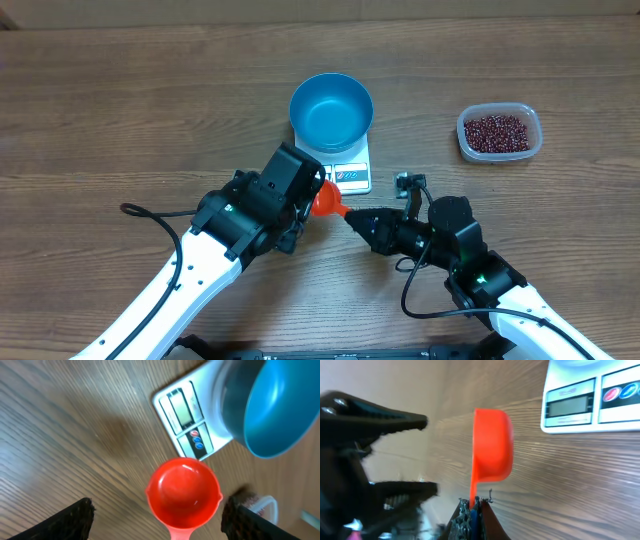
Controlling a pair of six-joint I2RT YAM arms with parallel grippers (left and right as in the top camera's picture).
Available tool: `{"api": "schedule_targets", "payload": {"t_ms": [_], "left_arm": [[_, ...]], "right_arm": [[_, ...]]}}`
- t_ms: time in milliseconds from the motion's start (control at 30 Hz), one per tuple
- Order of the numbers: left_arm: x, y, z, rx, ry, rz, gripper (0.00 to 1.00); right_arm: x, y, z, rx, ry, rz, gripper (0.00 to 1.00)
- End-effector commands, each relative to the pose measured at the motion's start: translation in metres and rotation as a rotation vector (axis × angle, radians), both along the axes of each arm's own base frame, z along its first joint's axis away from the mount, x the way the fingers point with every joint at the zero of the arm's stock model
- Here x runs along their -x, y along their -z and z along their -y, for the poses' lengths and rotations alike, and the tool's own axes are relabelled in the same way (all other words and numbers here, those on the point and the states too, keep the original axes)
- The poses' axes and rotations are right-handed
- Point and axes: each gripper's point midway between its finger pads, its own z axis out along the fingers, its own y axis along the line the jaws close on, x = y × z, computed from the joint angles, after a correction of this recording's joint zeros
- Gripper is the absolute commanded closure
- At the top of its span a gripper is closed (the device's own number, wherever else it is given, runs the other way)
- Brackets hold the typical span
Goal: Scoop item into bowl and weigh 150g on scale
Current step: 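Release the left gripper and carry the scoop right over the bean tub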
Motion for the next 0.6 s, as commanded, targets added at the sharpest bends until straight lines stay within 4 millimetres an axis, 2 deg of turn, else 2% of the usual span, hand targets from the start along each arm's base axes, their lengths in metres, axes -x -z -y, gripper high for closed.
{"api": "schedule_targets", "payload": {"t_ms": [0,100,300,433,567], "left_arm": [[-0.001,0.005,-0.013,-0.087,0.034,0.012,0.14],[0.001,0.007,-0.020,-0.111,0.024,-0.002,0.12],[0.000,0.007,-0.024,-0.138,0.025,0.009,0.10],[-0.001,0.007,-0.025,-0.142,0.022,0.012,0.09],[-0.002,0.006,-0.027,-0.151,0.018,0.017,0.07]], "right_arm": [[-0.009,-0.010,0.010,0.066,0.002,0.133,0.96],[-0.012,-0.008,0.027,0.104,0.036,0.134,0.96],[-0.018,0.000,0.075,0.195,0.144,0.120,0.96],[-0.019,-0.003,0.104,0.246,0.211,0.144,0.96],[-0.024,-0.015,0.128,0.289,0.273,0.166,0.96]]}}
